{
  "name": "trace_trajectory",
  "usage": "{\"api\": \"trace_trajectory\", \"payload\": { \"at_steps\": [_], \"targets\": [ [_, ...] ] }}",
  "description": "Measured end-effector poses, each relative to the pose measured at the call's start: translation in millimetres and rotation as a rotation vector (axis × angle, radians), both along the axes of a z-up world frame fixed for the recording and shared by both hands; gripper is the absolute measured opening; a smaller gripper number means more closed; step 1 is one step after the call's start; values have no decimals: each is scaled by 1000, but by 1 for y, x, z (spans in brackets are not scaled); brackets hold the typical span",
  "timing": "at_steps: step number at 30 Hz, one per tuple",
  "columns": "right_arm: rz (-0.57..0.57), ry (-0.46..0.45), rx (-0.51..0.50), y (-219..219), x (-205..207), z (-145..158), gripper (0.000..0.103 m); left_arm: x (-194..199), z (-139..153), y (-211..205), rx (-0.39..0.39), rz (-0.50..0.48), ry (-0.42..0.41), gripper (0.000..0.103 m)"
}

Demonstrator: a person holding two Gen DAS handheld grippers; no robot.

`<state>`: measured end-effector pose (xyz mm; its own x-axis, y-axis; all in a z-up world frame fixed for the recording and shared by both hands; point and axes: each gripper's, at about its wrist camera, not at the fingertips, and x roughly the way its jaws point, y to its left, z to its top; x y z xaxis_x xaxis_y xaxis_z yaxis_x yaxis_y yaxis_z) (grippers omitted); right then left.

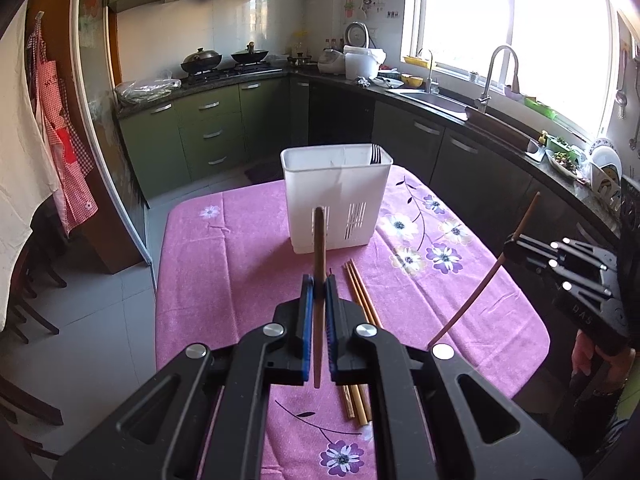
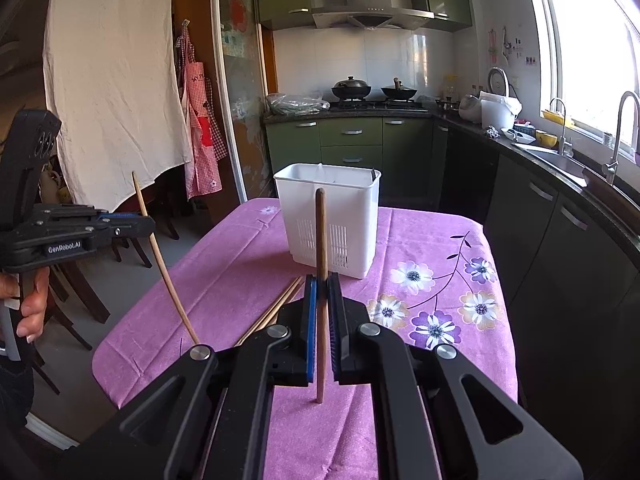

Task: Organize utensils
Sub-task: 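Insert the chopstick into the white holder with the left tool while the right tool lifts its chopstick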

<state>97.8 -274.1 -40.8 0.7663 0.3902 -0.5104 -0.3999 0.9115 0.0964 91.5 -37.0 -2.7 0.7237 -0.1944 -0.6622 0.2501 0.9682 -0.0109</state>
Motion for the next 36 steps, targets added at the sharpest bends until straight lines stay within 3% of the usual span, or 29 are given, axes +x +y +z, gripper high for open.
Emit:
{"api": "trace_trajectory", "payload": {
  "at_steps": [5, 16, 20, 25, 36],
  "targets": [
    [1, -4, 0, -1, -2, 1, 6, 14, 34, -6, -4, -22, -38, 6],
    [21, 1, 16, -5, 0, -1, 7, 77, 131, -24, -26, 3, -231, 6],
    [23, 4, 31, -10, 1, -3, 7, 107, 149, -34, -38, 22, -290, 6],
    [20, 8, 45, -17, 3, -4, 7, 148, 141, -46, -40, 54, -296, 6],
    [16, 25, 68, -25, 9, -5, 7, 194, 71, -46, 8, 79, -80, 6]
  ]
}}
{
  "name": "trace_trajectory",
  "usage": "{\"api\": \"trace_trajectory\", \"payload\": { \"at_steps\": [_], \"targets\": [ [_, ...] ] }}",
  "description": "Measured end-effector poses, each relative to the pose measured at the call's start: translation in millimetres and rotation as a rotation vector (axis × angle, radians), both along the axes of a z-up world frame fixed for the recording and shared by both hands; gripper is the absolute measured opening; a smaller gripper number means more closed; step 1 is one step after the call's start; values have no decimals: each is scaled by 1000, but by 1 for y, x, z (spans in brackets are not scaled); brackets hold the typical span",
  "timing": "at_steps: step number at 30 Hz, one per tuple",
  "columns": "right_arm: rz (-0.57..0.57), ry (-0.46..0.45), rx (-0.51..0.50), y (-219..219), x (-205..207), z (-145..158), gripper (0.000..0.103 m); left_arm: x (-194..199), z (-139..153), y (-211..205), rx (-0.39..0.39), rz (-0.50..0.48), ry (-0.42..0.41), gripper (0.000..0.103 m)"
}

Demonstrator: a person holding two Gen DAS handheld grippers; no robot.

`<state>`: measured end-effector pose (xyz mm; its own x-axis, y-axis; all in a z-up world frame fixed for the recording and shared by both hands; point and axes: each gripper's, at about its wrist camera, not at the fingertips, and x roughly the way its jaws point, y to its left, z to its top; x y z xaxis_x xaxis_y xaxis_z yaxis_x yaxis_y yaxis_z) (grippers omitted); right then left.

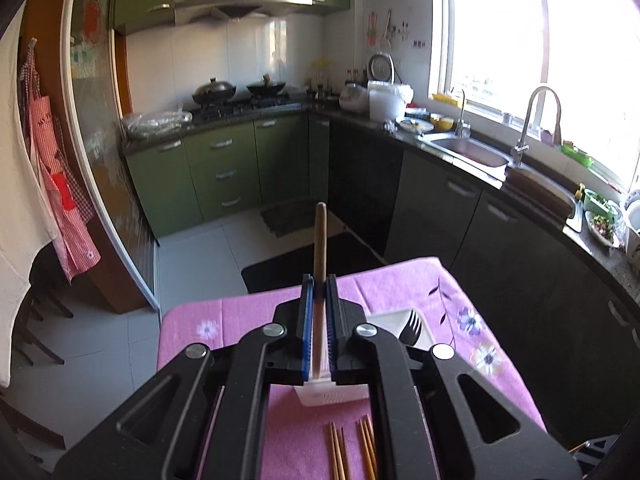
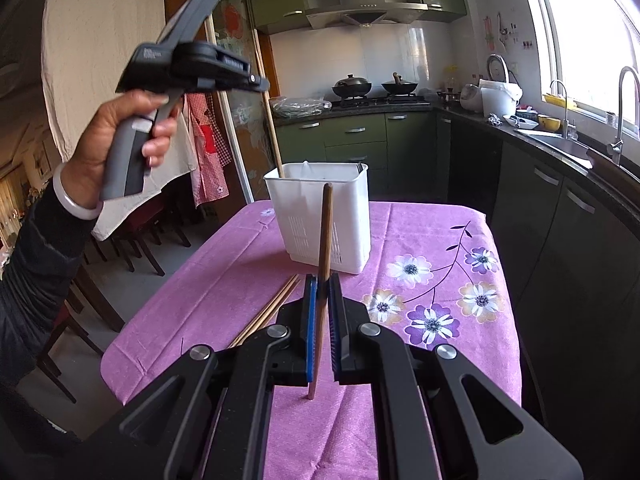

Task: Organize utensils
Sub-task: 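Insert the chopstick into the white holder with the left tool while the right tool lifts its chopstick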

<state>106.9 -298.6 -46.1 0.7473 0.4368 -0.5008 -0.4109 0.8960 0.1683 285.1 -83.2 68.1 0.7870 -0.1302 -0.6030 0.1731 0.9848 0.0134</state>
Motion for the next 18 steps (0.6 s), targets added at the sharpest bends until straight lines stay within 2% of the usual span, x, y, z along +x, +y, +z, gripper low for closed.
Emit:
{"api": "trace_trajectory", "payload": {
  "at_steps": [3, 5, 7, 10, 12, 14, 18],
  "targets": [
    [7, 0, -5, 4, 2, 3, 7, -2, -16, 1, -3, -9, 45, 6],
    [7, -12, -19, 7, 5, 10, 7, -7, -23, 5, -15, -16, 59, 13],
    [4, -38, -29, 10, 8, 23, 7, -16, -24, 11, -31, -22, 59, 14],
    [1, -112, -38, 15, 16, 52, 7, -37, -19, 20, -47, -21, 30, 15],
    [-9, -179, -29, 20, 25, 79, 7, -53, -15, 25, -43, -17, 7, 21],
    [-18, -237, -4, 23, 35, 102, 7, -72, -13, 31, -45, -22, -10, 33],
    [-67, -348, 46, 31, 64, 142, 7, -106, -23, 43, -4, -20, -21, 33]
  ]
}}
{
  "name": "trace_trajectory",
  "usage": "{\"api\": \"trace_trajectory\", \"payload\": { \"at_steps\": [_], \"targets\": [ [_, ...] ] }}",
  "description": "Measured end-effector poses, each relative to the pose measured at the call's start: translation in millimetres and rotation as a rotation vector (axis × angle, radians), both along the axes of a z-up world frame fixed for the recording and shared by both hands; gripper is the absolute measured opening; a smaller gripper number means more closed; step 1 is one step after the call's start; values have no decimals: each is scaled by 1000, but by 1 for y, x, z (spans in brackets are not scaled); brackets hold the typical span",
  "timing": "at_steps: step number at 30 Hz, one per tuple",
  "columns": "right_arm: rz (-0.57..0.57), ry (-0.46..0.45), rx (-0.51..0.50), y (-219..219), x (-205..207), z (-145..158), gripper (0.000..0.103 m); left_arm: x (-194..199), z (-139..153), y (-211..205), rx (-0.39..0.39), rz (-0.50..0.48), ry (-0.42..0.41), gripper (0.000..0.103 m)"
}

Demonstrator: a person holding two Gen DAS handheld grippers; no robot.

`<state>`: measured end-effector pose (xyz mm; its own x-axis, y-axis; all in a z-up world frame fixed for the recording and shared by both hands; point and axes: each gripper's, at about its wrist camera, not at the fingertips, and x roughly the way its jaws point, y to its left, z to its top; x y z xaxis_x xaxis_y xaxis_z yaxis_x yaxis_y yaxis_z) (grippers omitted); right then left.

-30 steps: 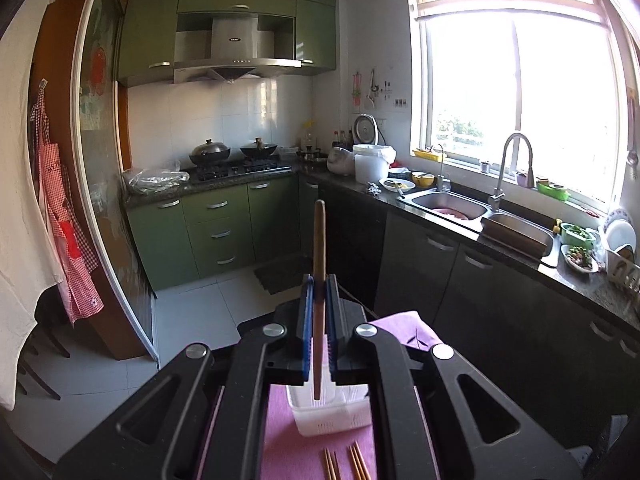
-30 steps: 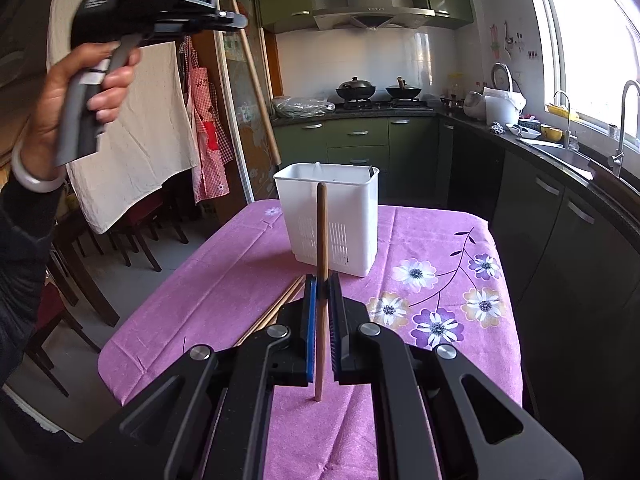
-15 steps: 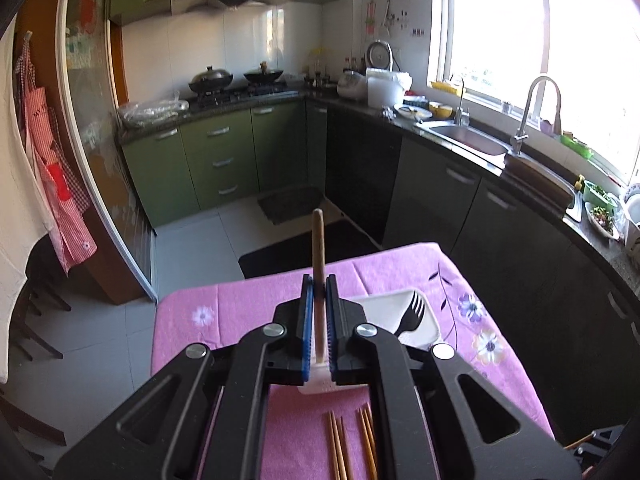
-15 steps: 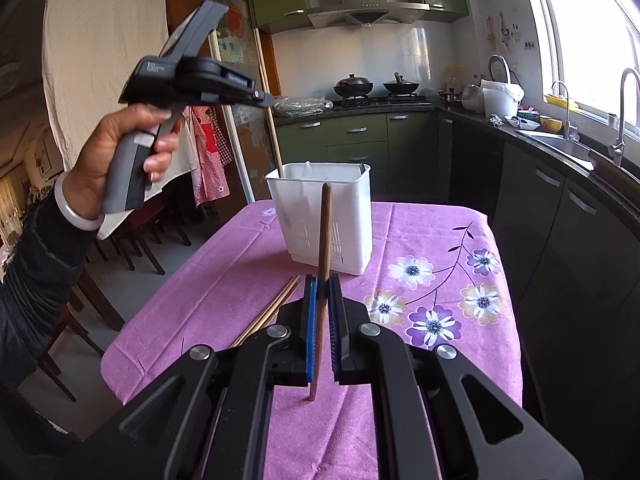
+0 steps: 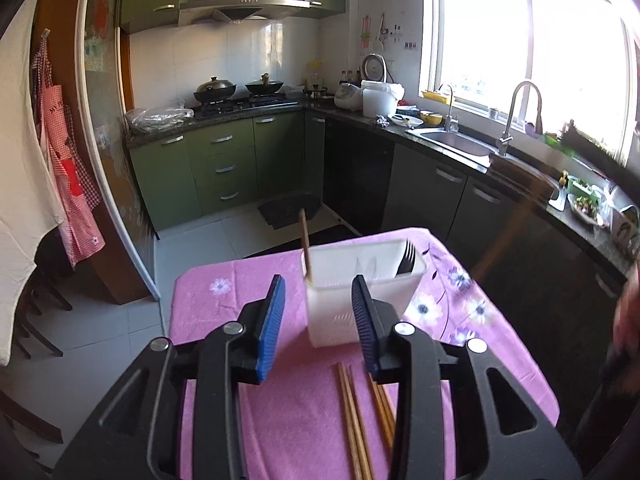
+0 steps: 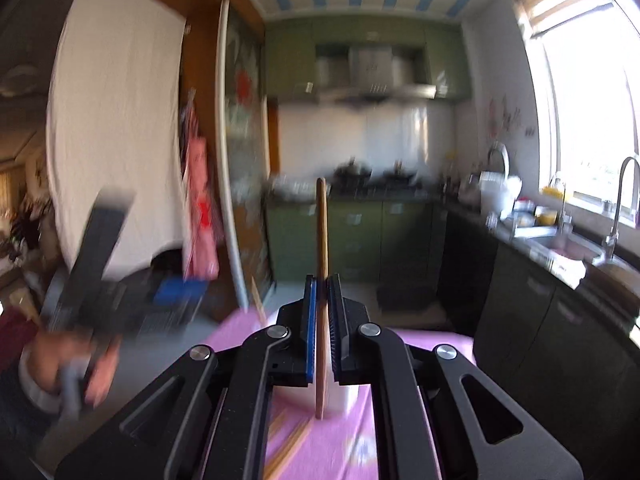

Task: Organize utensils
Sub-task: 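Insert the chopstick into the white holder with the left tool while the right tool lifts its chopstick, then insert the chopstick into the white holder with the right tool and open, then move both tools back toward the remaining wooden chopsticks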

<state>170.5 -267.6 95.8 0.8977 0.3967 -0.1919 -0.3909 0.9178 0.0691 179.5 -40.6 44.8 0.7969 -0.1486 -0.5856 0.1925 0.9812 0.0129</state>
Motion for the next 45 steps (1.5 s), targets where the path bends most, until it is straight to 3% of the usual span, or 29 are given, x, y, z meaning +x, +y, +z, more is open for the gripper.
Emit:
{"api": "trace_trajectory", "payload": {
  "at_steps": [6, 13, 21, 25, 29, 31, 40, 45],
  "targets": [
    [-48, -6, -19, 28, 58, 13, 7, -22, -35, 19, 28, 10, 81, 33],
    [-47, 141, -89, 52, 116, -32, 7, -34, -66, 33, 44, 29, 148, 33],
    [-35, 201, -124, 59, 132, -59, 10, -35, -76, 29, 48, 21, 192, 33],
    [-41, 179, -114, 52, 117, -54, 12, -37, -79, 19, 64, 2, 203, 33],
    [-37, 147, -95, 36, 77, -44, 25, -37, -86, 11, 71, -15, 220, 33],
    [-26, 158, -110, 29, 54, -48, 26, -34, -93, 8, 64, -24, 244, 33],
    [3, 350, -159, 6, -22, -142, 28, 8, -153, -12, 3, -49, 419, 33],
    [-1, 453, -119, -10, -32, -185, 28, 31, -179, -22, -7, -44, 481, 22]
  ]
}}
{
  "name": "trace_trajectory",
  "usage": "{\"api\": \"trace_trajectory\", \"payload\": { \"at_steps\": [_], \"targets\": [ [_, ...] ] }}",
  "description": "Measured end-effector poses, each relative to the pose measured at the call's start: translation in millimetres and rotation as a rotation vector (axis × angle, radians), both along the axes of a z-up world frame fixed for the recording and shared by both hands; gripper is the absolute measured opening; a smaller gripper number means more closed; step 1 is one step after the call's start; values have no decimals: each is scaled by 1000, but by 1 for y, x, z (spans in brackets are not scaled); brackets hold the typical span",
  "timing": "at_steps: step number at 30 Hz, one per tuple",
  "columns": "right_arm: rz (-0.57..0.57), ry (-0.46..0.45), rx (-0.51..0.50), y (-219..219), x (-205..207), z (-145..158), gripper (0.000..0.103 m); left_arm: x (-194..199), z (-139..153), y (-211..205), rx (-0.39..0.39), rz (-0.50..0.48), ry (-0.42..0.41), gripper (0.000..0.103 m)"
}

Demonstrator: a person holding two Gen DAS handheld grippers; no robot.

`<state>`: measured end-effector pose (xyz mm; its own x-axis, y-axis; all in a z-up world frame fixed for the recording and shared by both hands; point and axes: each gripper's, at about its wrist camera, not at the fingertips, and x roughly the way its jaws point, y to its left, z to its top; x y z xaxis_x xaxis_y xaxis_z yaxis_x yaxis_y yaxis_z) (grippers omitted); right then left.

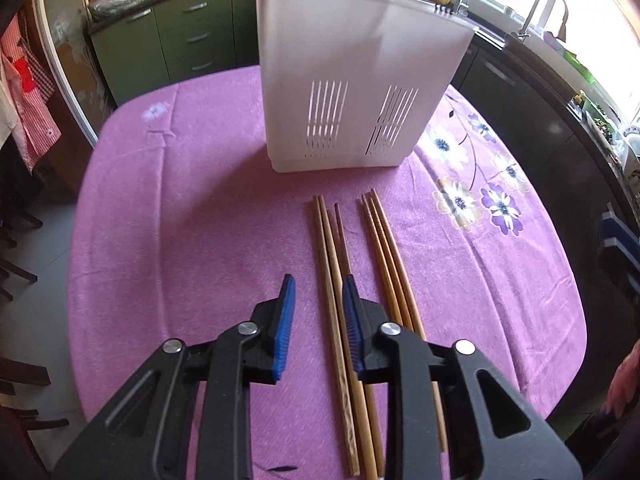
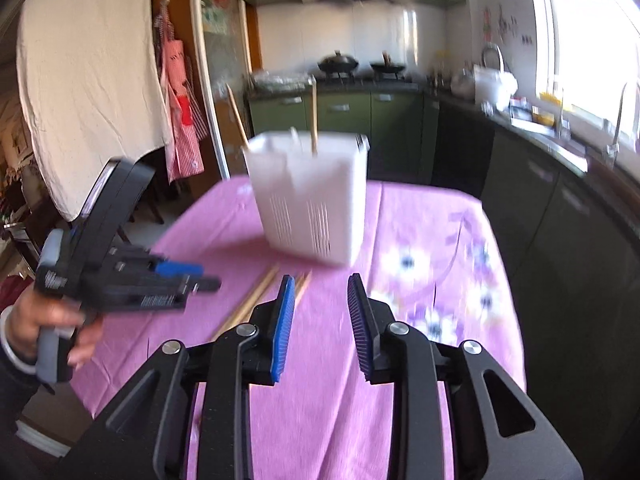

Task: Organize utensils
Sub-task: 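Move both tools back toward the remaining wooden chopsticks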

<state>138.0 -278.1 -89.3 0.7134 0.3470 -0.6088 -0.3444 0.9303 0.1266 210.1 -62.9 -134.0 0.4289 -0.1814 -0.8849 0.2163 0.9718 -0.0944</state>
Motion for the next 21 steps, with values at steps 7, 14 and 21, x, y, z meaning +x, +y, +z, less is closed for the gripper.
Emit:
{"api": "trace_trajectory", "payload": {
  "at_steps": [7, 14, 21],
  "targets": [
    [-7, 60, 53, -15, -4, -22, 31, 15, -21, -3, 14, 14, 50, 16],
    [4, 79, 64, -11, 3, -20, 31, 21, -29, -9, 21, 4, 66, 16],
    [6, 95, 73, -10, 7, -19, 31, 28, -36, -18, 35, 0, 74, 16]
  ]
}}
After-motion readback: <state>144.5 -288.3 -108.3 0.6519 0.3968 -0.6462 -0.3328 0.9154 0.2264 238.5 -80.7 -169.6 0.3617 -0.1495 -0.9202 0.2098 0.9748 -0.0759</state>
